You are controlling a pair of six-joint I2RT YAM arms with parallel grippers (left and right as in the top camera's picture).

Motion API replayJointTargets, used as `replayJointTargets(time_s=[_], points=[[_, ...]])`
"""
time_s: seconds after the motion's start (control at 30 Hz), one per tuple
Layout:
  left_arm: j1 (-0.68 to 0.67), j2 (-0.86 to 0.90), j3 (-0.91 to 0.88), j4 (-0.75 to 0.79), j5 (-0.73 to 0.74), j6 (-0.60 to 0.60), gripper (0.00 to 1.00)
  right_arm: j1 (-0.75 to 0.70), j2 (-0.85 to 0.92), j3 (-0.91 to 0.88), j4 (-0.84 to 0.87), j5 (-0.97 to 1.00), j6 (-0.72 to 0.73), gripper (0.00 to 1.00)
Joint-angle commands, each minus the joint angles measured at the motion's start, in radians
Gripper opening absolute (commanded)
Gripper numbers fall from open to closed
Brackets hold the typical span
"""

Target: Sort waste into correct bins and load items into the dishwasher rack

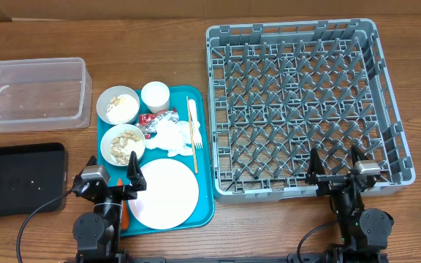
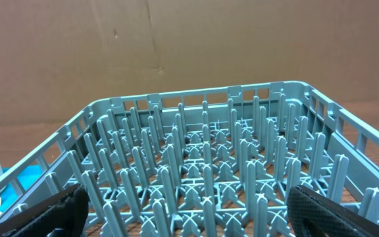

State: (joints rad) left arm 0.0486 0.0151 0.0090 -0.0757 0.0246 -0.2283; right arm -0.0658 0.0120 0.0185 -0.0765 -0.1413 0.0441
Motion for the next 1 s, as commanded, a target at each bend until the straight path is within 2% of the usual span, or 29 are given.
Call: replayJointTargets(time_s=[0.0,0.3,0.47,0.57,0.63,0.73,0.83,0.9,0.97], points=[[0.006,-0.011,-0.004,-0.002,-0.006,0.023,1.00,-0.008,-0.009,-0.010,0.004,0.009,-0.008,1.00],[0.006,-0.011,-0.004,0.026,0.011,0.002,1.00,-0.008,-0.009,-0.010,0.004,0.009,-0.008,1.00],[0.002,-0.011,-0.004,0.033,0.402,-0.320,1.00,-0.008,-0.009,-0.010,0.004,0.009,-0.008,1.00],[0.002,-0.011,-0.004,0.035,0.462,-0.426,1.00,-0.008,-0.009,-0.010,0.004,0.009,-0.007,1.00],[0.002,-0.011,-0.004,0.049,0.488,-0.445,1.00,-0.008,-0.009,-0.010,0.004,0.009,-0.008,1.00],[0.002,-0.011,-0.003,0.192,0.610,-0.436,1.00,-0.008,-0.009,-0.010,0.004,0.009,-0.008,1.00],[0.002,-0.011,0.027,0.276,0.666,-0.422,1.00,-0.008,-0.009,-0.010,0.004,0.009,-0.008,1.00],[0.002,-0.010,0.082,0.249,0.666,-0.390,1.00,-0.008,-0.009,-0.010,0.004,0.009,-0.008,1.00],[0.002,-0.004,0.172,0.156,0.667,-0.311,1.00,-0.008,-0.009,-0.010,0.004,0.009,-0.008,1.00]])
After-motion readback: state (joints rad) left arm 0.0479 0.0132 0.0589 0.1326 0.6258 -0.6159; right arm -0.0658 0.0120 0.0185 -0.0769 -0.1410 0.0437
